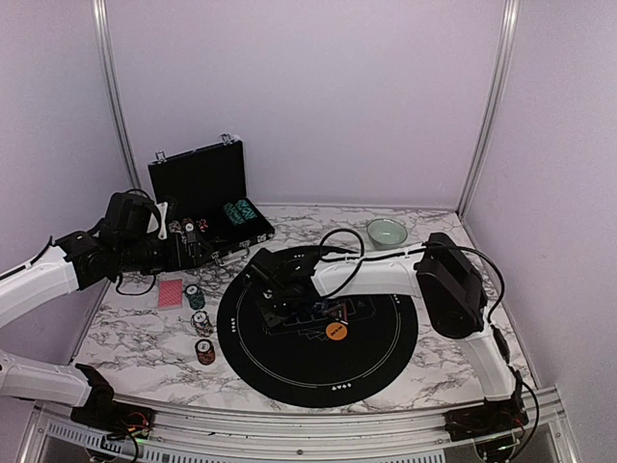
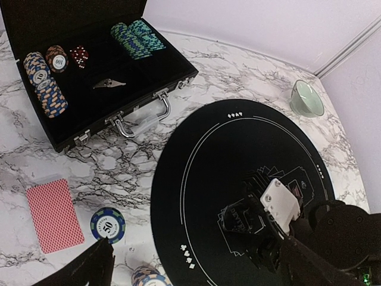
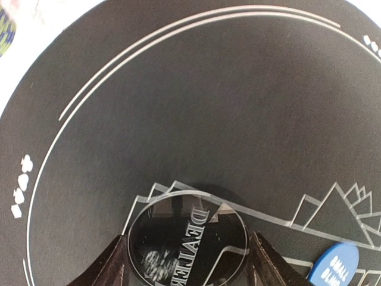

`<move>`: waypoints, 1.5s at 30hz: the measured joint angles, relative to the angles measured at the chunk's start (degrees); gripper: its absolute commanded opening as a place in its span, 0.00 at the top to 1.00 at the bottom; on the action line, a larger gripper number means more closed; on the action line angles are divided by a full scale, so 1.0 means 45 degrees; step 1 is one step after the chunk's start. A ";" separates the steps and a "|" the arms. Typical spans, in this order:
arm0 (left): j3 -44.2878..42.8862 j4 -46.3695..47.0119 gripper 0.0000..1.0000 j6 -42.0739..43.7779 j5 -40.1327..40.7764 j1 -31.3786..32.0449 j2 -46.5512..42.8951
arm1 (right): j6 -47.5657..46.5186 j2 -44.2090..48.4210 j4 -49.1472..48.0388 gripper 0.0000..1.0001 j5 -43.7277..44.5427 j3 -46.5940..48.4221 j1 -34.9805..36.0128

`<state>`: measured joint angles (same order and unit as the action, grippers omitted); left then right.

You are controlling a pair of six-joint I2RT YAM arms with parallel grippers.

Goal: Distribute texas hold em gaming equipment

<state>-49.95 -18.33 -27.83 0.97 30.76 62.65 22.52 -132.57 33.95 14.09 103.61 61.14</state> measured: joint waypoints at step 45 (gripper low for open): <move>-0.0063 -0.0121 0.01 -0.0141 -0.0112 -0.0175 -0.0092 | -0.1753 -0.2259 0.0092 0.20 -0.0214 0.3507 -0.4119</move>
<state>-50.24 -18.87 -28.47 0.47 29.98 62.24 14.63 -142.74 34.37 13.13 119.39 42.61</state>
